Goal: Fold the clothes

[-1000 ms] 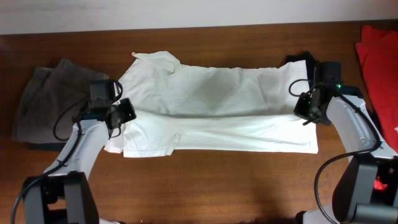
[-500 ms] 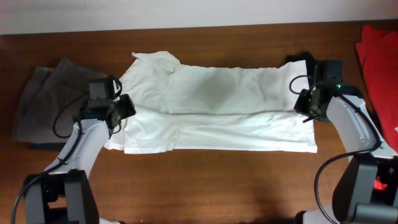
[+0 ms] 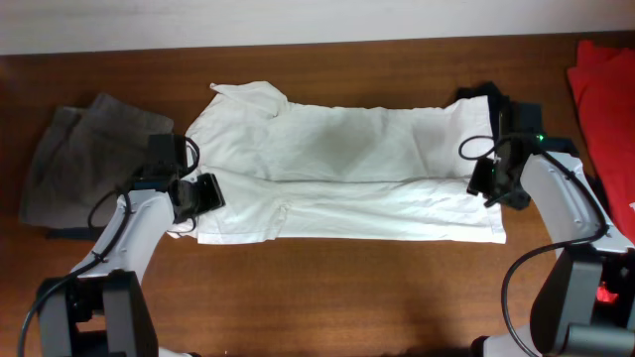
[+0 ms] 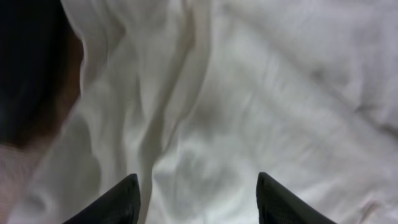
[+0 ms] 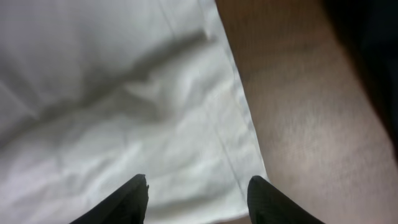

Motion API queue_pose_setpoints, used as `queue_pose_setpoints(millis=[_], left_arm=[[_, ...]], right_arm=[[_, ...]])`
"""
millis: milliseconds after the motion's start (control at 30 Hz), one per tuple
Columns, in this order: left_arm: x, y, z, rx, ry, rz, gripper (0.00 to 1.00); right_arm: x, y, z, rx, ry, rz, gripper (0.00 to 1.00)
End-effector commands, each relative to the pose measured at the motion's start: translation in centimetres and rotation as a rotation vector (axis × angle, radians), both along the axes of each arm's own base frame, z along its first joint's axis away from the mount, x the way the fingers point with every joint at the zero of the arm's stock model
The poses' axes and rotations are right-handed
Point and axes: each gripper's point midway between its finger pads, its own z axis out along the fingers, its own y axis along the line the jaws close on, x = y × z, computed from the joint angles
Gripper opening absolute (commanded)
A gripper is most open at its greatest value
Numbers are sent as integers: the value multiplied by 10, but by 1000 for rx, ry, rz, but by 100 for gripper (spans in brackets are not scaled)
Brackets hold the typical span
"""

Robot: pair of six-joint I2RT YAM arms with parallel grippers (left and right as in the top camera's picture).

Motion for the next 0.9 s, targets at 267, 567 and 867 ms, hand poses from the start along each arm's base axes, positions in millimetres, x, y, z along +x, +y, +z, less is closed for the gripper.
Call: queue_pose_setpoints(millis=[267,567,867], left_arm=[[-24,-8,-20,-38,87,-13,59],[-24,-18,-18,-96,83,-30,49],[-5,-26,4,-128,3,-83,99]], right_arm=[[-48,5,-56,7,121,4,56],[-57,6,-75,5,110,3,56],[-56,6,-75,6,106,4,56]])
